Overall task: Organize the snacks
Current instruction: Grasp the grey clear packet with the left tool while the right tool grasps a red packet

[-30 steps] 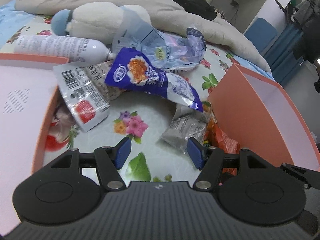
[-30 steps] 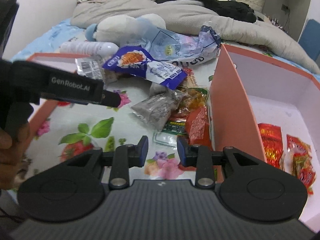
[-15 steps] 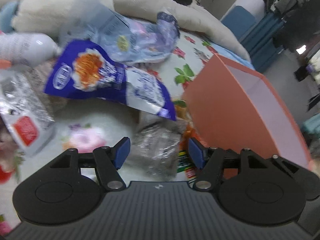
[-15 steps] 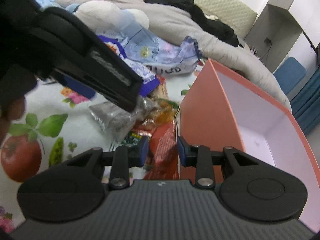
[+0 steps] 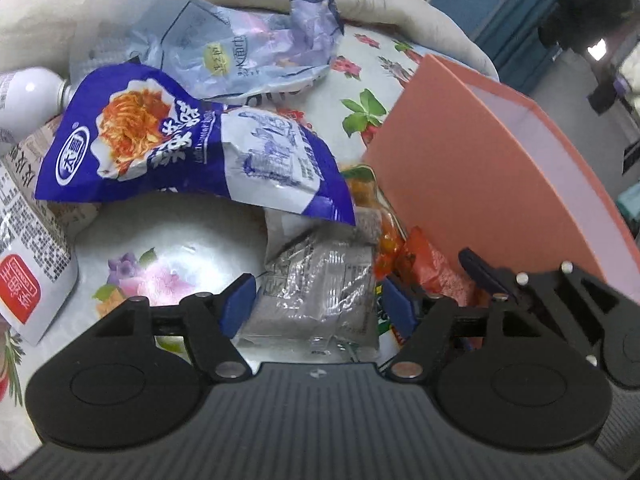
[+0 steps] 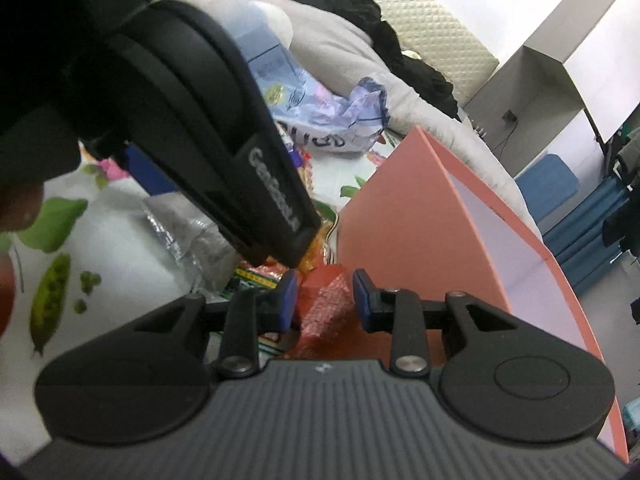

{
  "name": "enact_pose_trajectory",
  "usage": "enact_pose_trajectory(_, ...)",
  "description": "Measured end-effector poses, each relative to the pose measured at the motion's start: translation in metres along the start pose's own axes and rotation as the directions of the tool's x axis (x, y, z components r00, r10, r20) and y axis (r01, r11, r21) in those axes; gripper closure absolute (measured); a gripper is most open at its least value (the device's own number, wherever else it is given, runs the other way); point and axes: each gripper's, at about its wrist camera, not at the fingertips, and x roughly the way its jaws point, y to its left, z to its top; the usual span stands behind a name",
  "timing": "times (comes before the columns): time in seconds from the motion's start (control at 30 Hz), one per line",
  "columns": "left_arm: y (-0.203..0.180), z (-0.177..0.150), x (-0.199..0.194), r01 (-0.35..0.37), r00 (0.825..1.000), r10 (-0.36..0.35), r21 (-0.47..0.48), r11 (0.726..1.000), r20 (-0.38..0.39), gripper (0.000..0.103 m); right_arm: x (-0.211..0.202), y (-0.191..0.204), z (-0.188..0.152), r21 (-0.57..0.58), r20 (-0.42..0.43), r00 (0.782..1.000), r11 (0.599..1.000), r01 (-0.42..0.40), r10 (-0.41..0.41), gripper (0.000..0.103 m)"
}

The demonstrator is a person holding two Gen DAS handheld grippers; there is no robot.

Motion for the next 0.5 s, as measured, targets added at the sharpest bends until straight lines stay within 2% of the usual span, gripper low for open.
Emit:
enact_pose_trajectory(0.1, 0.001, -0.001, -0.002, -0.009, 1.0, 0.009, -0.008, 1.0, 0.005, 0.038, 0.0, 0.0, 0.0, 0.005, 0.002, 1.0, 1.0, 0.003, -0.003, 0.071)
enact_pose_trajectory(0.23, 0.004, -0.004, -0.009, -0.013, 1.0, 0.013, -0.038, 0.999, 0.002, 0.044, -0.009, -0.002, 0.003, 0.014, 0.021, 1.0, 1.0, -0.001, 0.0, 0.079)
enact_pose_trajectory(0.27, 0.004, -0.005, -0.01, -0.019, 1.0, 0.019, -0.042, 0.999, -0.001, 0.045, -0.01, -0.004, 0.003, 0.022, 0.022, 1.0, 1.0, -0.007, 0.007, 0.084)
enact_pose_trajectory(0.3, 0.003, -0.006, -0.012, -0.027, 1.0, 0.027, -0.043, 0.999, -0.005, 0.046, -0.012, -0.006, 0.004, 0.033, 0.019, 1.0, 0.999, -0.014, 0.013, 0.099)
enact_pose_trajectory(0.5, -0.002, -0.018, -0.033, -0.078, 0.997, 0.078, -0.062, 0.995, -0.005, 0.047, -0.023, -0.019, 0.005, 0.094, 0.027, 0.995, 0.991, -0.098, 0.096, 0.1)
